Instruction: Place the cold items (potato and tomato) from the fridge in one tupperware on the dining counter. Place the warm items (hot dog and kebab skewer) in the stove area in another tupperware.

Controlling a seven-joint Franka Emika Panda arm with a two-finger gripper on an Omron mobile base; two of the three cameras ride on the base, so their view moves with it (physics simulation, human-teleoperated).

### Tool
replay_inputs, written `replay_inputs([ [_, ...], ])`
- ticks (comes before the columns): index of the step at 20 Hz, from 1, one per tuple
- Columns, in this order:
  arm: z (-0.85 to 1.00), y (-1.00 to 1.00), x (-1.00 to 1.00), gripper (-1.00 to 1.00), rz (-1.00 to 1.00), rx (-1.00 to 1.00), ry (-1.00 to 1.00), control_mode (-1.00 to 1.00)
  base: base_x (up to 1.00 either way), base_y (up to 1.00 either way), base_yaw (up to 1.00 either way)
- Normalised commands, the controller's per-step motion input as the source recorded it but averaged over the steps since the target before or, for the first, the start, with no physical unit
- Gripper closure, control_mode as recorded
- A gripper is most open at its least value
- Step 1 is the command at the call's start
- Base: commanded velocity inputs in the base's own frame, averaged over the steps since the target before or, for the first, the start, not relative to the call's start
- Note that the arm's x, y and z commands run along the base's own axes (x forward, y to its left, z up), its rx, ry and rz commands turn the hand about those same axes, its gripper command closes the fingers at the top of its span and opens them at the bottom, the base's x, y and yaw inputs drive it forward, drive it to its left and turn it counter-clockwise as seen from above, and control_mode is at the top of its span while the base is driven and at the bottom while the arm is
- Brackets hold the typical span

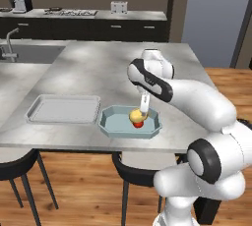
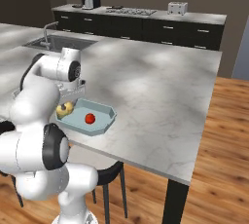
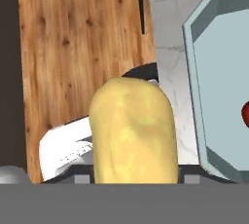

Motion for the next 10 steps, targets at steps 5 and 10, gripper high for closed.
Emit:
replay_inputs([
  [5, -0.51, 0.19, 0.87, 1.00, 0.01, 0.00, 0.00, -1.00, 0.00, 0.00, 0.00],
  [10, -0.58, 0.17, 0.78, 1.00, 0.00, 0.00, 0.00, -1.00, 0.00, 0.00, 0.00],
])
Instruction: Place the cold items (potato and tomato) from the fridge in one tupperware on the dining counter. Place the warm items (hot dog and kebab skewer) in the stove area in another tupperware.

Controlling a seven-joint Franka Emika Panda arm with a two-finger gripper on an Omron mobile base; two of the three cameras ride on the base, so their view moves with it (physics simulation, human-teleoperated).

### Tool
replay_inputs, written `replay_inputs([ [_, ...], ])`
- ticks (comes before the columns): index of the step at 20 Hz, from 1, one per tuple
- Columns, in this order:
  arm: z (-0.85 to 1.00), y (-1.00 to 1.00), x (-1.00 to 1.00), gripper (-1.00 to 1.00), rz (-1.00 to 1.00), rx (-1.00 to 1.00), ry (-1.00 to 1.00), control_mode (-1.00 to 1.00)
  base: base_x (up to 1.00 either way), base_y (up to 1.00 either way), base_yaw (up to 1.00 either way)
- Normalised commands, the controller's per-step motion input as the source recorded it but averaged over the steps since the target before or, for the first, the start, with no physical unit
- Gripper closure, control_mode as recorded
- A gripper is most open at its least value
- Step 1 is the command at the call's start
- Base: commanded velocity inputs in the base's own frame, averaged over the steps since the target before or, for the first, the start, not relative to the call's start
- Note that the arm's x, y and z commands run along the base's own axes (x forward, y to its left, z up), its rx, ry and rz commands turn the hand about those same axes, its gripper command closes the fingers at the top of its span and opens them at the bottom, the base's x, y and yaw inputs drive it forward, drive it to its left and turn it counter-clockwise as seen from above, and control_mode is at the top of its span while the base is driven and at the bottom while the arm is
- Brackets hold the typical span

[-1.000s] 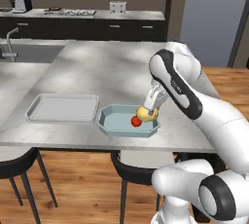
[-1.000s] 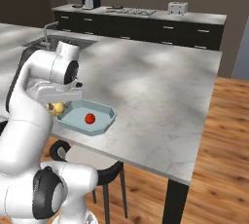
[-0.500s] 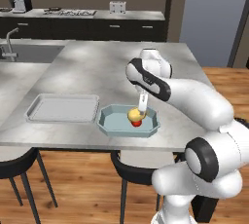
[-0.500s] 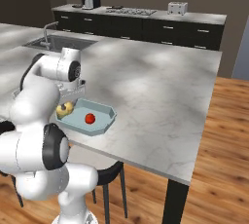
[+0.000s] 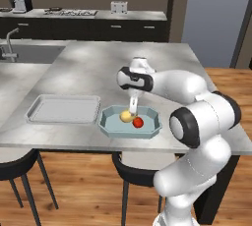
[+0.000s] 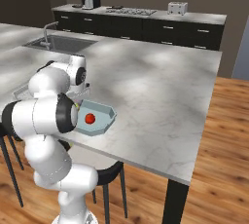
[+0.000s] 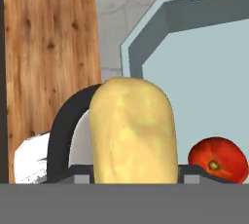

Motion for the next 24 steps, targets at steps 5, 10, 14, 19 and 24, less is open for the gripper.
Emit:
replay_inputs([
  [5, -0.57, 0.15, 0.65, 1.00, 0.00, 0.00, 0.00, -1.00, 0.00, 0.00, 0.00],
  [10, -0.52, 0.14, 0.49, 1.00, 0.00, 0.00, 0.00, -1.00, 0.00, 0.00, 0.00],
  [14, -0.59, 0.11, 0.30, 1.00, 0.00, 0.00, 0.00, -1.00, 0.00, 0.00, 0.00],
  [19, -0.57, 0.09, 0.18, -1.00, 0.02, 0.00, -0.01, -1.00, 0.00, 0.00, 0.00],
  [24, -0.35, 0.01, 0.02, -1.00, 0.02, 0.00, -0.09, -1.00, 0.00, 0.00, 0.00],
])
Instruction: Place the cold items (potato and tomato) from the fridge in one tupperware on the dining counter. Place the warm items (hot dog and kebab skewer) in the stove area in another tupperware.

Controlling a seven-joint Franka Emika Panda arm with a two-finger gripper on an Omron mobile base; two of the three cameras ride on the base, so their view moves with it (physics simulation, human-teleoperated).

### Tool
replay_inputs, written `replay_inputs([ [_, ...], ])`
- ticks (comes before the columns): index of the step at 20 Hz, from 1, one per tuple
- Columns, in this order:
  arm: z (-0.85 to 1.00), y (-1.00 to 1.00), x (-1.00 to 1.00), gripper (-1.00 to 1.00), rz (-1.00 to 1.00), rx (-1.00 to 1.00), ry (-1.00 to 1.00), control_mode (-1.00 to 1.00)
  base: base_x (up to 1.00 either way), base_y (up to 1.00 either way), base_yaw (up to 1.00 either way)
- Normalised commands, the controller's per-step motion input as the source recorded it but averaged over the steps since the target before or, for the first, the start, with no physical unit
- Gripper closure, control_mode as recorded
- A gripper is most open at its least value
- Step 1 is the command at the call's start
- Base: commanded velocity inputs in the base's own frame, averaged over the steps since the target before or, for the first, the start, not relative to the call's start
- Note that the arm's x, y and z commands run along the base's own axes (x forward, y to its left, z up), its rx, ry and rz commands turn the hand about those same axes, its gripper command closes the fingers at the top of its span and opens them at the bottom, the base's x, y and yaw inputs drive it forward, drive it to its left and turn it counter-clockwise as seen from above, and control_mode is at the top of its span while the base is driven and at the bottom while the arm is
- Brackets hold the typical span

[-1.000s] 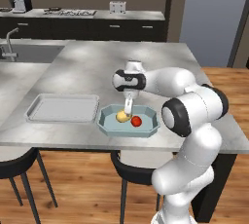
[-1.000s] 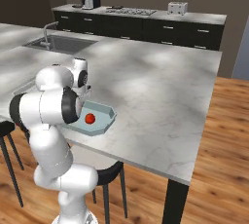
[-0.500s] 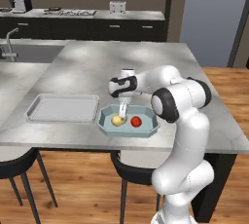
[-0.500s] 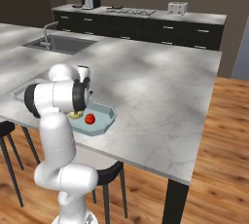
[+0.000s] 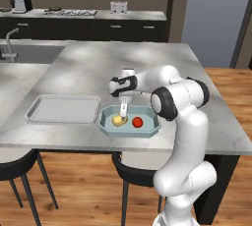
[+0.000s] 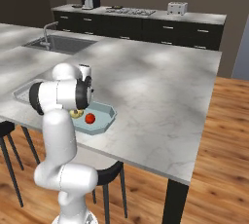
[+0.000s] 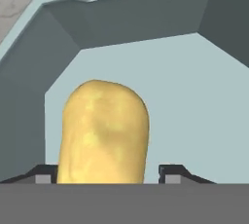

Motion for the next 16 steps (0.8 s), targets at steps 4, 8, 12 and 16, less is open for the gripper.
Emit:
replay_inputs([
  [4, 0.07, 0.01, -0.24, -1.00, -0.04, 0.00, -0.23, -1.00, 0.00, 0.00, 0.00],
  [8, 0.37, 0.00, -0.54, -1.00, -0.10, 0.00, -0.50, -1.00, 0.00, 0.00, 0.00],
  [12, 0.42, 0.00, -0.71, -1.00, -0.13, 0.00, -0.57, -1.00, 0.00, 0.00, 0.00],
  [16, 0.43, 0.00, -0.91, -1.00, -0.21, 0.02, -0.41, -1.00, 0.00, 0.00, 0.00],
])
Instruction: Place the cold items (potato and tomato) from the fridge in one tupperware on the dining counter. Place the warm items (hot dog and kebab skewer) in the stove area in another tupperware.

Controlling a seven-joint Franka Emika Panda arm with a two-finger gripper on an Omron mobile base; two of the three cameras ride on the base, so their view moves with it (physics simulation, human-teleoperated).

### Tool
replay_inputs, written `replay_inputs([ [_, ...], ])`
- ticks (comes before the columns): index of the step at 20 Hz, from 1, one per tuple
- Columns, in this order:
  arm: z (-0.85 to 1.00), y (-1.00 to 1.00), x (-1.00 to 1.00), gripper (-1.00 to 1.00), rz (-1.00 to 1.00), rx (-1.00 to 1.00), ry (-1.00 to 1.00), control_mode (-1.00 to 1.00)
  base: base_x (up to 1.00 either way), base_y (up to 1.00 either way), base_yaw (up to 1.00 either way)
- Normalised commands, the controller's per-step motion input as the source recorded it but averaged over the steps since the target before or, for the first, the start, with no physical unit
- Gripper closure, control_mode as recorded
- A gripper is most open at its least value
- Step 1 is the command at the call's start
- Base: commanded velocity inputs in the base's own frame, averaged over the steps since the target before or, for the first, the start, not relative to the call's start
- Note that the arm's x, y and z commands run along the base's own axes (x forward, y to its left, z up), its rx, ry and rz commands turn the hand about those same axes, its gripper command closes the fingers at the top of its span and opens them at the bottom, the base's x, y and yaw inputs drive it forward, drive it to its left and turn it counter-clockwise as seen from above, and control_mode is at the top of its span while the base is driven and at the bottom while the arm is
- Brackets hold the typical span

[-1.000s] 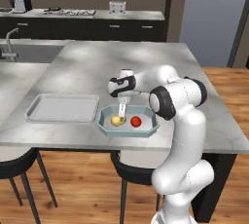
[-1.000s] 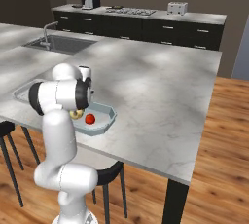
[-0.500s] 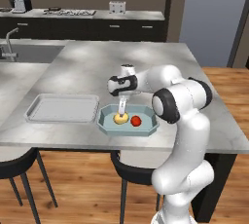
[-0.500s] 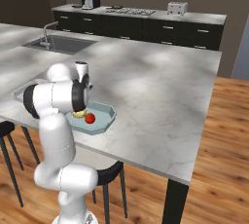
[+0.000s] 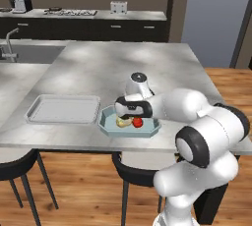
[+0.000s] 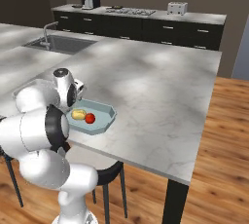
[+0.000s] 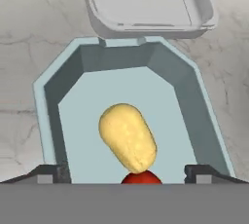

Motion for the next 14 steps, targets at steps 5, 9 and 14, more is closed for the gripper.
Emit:
replay_inputs([
  [5, 0.79, -0.15, -0.62, -1.00, -0.19, 0.11, -0.03, -1.00, 0.00, 0.00, 0.00],
  [9, 1.00, -0.34, -0.47, -1.00, -0.23, 0.36, 0.00, -1.00, 0.00, 0.00, 0.00],
  [14, 0.78, -0.26, -0.62, -1.00, -0.56, 0.30, 0.00, -1.00, 0.00, 0.00, 0.00],
])
